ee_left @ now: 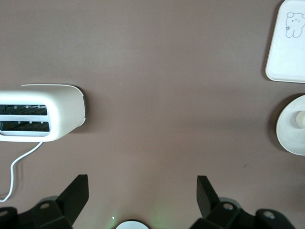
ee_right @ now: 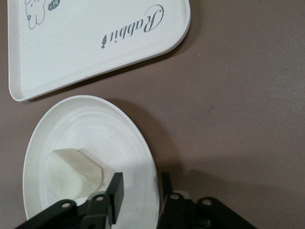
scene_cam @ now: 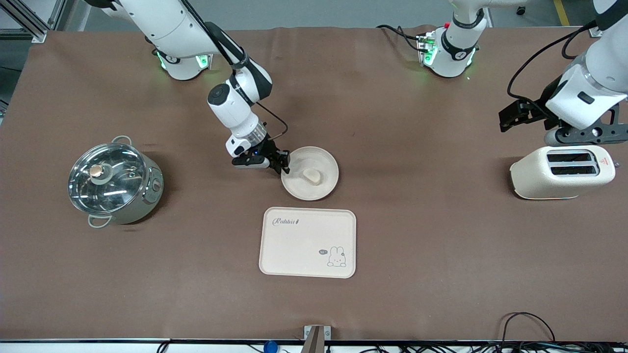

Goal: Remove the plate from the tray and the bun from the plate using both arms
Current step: 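Open the right gripper and withdraw while the left gripper reaches the plate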

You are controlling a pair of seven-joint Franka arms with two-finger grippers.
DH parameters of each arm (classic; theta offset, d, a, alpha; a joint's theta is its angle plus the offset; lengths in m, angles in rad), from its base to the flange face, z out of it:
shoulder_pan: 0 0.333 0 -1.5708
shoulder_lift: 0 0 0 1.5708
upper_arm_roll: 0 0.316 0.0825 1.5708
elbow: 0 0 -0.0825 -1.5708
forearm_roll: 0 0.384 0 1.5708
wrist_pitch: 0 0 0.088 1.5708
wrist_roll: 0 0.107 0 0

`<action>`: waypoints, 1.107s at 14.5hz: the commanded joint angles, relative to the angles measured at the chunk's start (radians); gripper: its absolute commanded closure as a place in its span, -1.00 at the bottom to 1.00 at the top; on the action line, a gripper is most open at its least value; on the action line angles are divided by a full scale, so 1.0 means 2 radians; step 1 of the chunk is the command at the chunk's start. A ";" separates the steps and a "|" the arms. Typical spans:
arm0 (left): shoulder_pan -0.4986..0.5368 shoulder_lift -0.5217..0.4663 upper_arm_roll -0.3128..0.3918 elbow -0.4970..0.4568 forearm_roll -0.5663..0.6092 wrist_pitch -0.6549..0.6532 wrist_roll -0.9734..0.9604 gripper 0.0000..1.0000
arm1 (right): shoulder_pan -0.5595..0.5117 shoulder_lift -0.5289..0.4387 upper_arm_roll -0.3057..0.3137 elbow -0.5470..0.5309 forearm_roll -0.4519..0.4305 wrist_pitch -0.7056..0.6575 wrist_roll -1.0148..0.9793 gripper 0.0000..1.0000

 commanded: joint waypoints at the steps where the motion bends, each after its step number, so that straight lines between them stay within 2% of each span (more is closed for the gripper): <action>1: 0.000 0.016 -0.009 0.009 0.004 0.011 -0.008 -1.00 | -0.009 -0.020 0.011 0.006 0.011 -0.010 0.037 -1.00; 4: 0.000 0.038 -0.021 0.005 0.008 0.020 -0.037 -1.00 | -0.013 -0.034 0.008 0.034 0.011 -0.067 0.037 -1.00; 7: -0.018 0.058 -0.033 0.006 0.008 0.033 -0.083 -1.00 | -0.050 -0.069 0.007 0.060 0.003 -0.175 0.018 -1.00; 10: -0.039 0.079 -0.034 0.010 0.011 0.040 -0.139 -1.00 | -0.107 -0.132 0.007 0.061 0.003 -0.297 -0.058 -1.00; 15: -0.114 0.132 -0.034 0.016 0.014 0.077 -0.274 -1.00 | -0.214 -0.251 0.007 0.101 0.001 -0.544 -0.157 -1.00; 16: -0.126 0.145 -0.034 0.017 0.014 0.093 -0.293 -1.00 | -0.230 -0.272 0.007 0.115 -0.015 -0.596 -0.160 -1.00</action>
